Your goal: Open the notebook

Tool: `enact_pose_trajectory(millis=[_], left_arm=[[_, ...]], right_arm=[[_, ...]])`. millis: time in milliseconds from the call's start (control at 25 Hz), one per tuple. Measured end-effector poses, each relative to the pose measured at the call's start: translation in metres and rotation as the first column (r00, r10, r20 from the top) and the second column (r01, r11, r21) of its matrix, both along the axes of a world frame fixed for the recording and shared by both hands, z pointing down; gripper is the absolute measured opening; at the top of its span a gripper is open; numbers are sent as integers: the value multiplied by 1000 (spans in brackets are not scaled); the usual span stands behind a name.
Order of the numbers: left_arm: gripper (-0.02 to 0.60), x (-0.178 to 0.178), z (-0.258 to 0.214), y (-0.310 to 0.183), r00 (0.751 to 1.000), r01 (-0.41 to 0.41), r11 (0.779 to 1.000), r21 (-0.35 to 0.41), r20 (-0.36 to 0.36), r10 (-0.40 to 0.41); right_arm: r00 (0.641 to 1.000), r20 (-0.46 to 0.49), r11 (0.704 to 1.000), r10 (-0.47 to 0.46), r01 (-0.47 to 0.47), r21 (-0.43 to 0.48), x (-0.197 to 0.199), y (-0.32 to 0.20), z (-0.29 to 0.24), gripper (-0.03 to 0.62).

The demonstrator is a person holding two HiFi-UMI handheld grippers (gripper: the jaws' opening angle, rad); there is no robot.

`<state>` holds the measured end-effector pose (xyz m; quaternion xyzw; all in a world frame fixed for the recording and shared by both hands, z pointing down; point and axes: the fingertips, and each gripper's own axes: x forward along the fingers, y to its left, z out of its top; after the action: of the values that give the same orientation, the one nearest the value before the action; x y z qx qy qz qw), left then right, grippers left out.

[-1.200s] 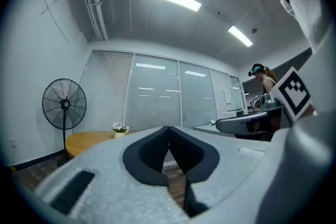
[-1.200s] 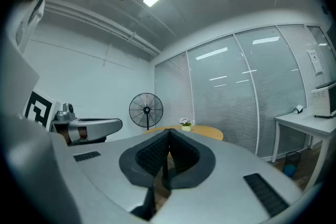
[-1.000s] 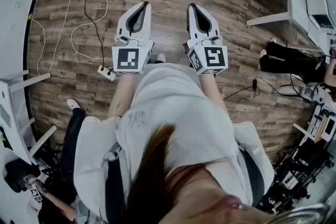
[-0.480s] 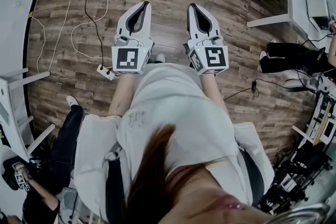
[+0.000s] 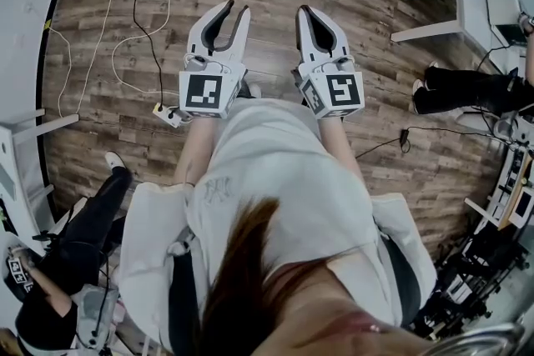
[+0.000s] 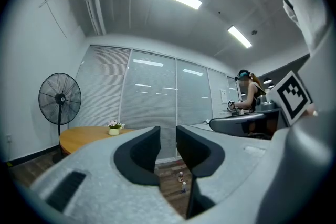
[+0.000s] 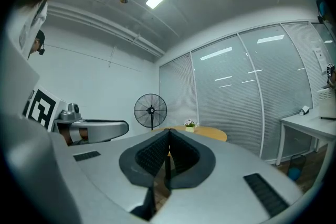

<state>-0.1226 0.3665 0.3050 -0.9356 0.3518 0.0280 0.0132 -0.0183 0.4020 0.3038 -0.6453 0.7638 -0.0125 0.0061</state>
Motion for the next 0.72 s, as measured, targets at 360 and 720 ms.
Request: enact_pose_trajectory(millis=[360,720], left_arm=[[100,-7,3,-23,1000,1,1000,-21,-7,-1],[100,-4,-3,-102,999,-33,999,-30,-32,32]], right_arm=[[1000,3,999,16,-16,-36,-2,-18,7,2],[999,-5,998,51,-51,-49,-1,-82,2,2]])
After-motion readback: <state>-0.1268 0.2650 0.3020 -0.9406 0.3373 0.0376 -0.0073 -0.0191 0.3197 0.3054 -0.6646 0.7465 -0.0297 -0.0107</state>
